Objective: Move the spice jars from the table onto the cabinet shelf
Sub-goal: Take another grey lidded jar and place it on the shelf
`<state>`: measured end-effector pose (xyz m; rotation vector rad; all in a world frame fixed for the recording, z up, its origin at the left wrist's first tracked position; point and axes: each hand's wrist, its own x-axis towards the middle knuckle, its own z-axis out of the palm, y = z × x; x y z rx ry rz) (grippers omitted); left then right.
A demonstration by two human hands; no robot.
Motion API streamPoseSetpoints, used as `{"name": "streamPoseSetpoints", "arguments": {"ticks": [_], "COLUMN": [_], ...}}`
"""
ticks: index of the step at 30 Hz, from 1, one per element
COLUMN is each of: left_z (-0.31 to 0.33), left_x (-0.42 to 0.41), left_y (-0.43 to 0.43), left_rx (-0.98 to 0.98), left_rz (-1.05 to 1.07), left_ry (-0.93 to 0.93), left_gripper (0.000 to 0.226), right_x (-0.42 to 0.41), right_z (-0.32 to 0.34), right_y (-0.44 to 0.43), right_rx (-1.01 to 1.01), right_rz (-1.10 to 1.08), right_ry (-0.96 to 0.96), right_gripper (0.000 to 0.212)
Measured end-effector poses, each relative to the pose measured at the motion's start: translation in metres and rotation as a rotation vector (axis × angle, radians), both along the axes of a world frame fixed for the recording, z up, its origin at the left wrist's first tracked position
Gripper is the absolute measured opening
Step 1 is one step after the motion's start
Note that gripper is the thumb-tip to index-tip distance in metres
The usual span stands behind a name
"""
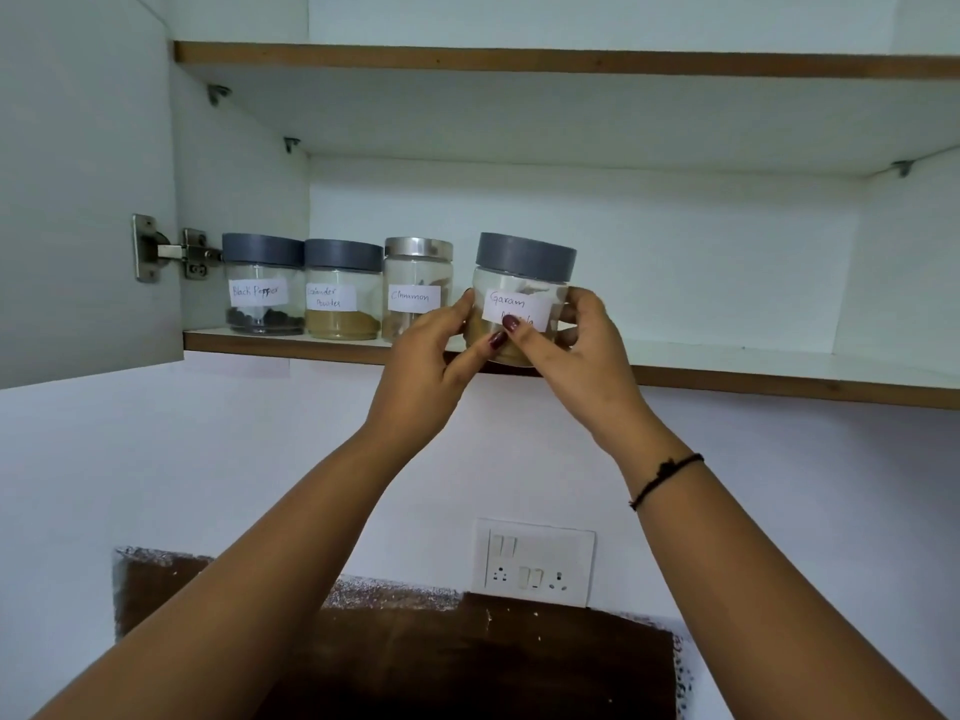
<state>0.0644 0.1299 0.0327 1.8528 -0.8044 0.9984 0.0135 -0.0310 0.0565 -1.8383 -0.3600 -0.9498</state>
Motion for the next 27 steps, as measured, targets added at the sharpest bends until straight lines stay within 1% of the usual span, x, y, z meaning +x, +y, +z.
{"name": "streamPoseSetpoints", "arguments": {"ticks": [5, 9, 12, 15, 18, 22, 24, 27], "left_z": [0.002, 0.008, 0.013, 0.016, 0.014, 0.012, 0.013, 0.014], "left_x": [0.015, 0.018, 0.02, 0.023, 0.023, 0.025, 0.027, 0.03], "left_y": [-0.002, 0.0, 0.0, -0.001, -0.004, -0.005, -0.005, -0.005], "left_rx": [0.002, 0.13, 0.199, 0.193, 0.196, 0.152, 0.106, 0.101], "left_rz": [0.038, 0.126, 0.254, 0.38, 0.463, 0.457, 0.455, 0.509], "left_ry": [0.034, 0.048, 0.018, -0.043, -0.083, -0.082, -0.069, -0.042], "left_gripper": [0.057, 0.052, 0.048, 0.04, 0.036, 0.036, 0.039, 0.039], "right_x": [0.019, 0.034, 0.044, 0.048, 0.05, 0.053, 0.053, 0.055], "right_z": [0.01, 0.014, 0.016, 0.019, 0.017, 0.015, 0.014, 0.013], "right_y": [-0.003, -0.004, -0.006, -0.008, -0.009, -0.005, -0.003, 0.0], "right_rx": [-0.131, -0.221, -0.275, -0.31, -0.352, -0.393, -0.387, -0.361], "right_rz": [-0.045, -0.15, -0.175, -0.22, -0.319, -0.409, -0.441, -0.503], "right_ry": [0.024, 0.085, 0.115, 0.137, 0.152, 0.158, 0.155, 0.137], "right_gripper": [0.052, 0.054, 0.055, 0.06, 0.062, 0.06, 0.061, 0.062]}}
